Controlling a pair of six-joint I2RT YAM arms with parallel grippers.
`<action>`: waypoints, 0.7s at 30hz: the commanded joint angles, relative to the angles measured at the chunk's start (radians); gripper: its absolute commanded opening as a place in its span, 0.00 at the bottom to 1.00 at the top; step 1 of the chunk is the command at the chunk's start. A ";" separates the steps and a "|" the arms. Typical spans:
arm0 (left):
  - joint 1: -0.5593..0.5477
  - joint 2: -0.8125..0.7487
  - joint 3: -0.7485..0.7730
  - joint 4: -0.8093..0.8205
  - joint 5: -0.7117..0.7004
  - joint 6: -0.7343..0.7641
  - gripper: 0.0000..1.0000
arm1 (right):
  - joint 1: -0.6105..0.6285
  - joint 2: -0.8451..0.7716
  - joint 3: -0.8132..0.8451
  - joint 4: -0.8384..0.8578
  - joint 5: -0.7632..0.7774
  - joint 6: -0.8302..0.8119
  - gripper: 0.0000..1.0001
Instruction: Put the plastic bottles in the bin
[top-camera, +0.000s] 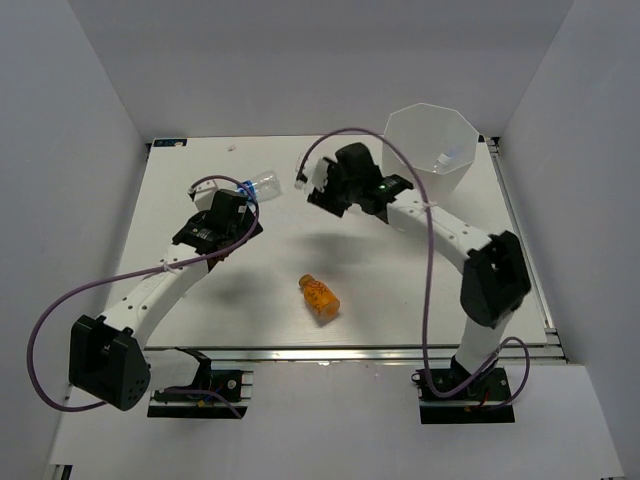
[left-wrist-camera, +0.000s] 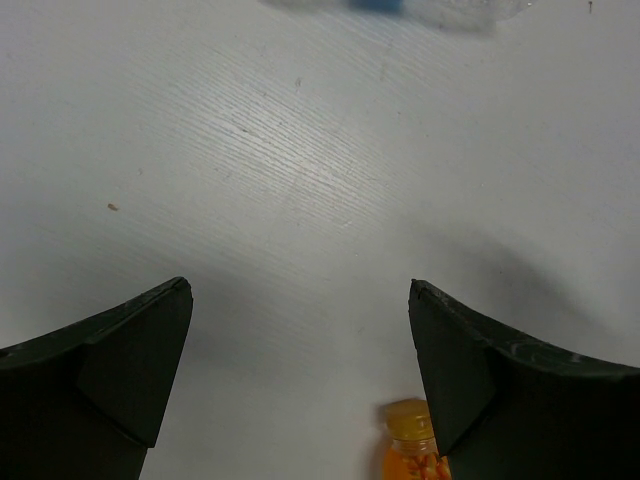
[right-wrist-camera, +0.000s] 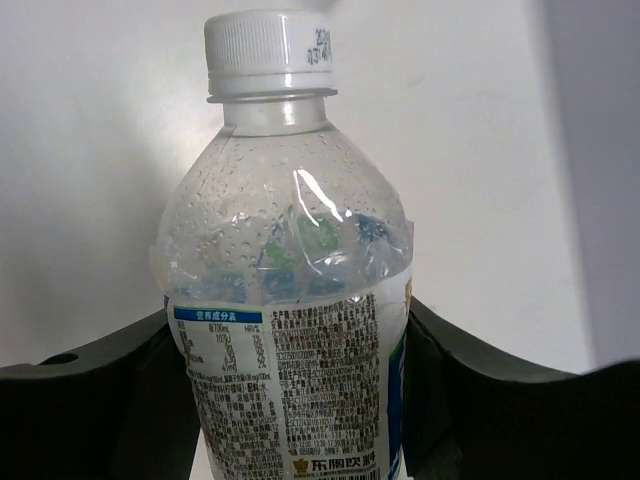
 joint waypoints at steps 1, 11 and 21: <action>0.006 -0.051 -0.019 0.049 0.032 0.030 0.98 | -0.010 -0.206 0.083 0.281 0.162 0.172 0.26; 0.003 -0.059 -0.038 0.104 0.094 0.055 0.98 | -0.359 -0.292 0.163 0.397 0.190 0.544 0.44; 0.004 -0.040 0.003 0.063 0.061 0.067 0.98 | -0.448 -0.324 0.120 0.313 0.190 0.644 0.89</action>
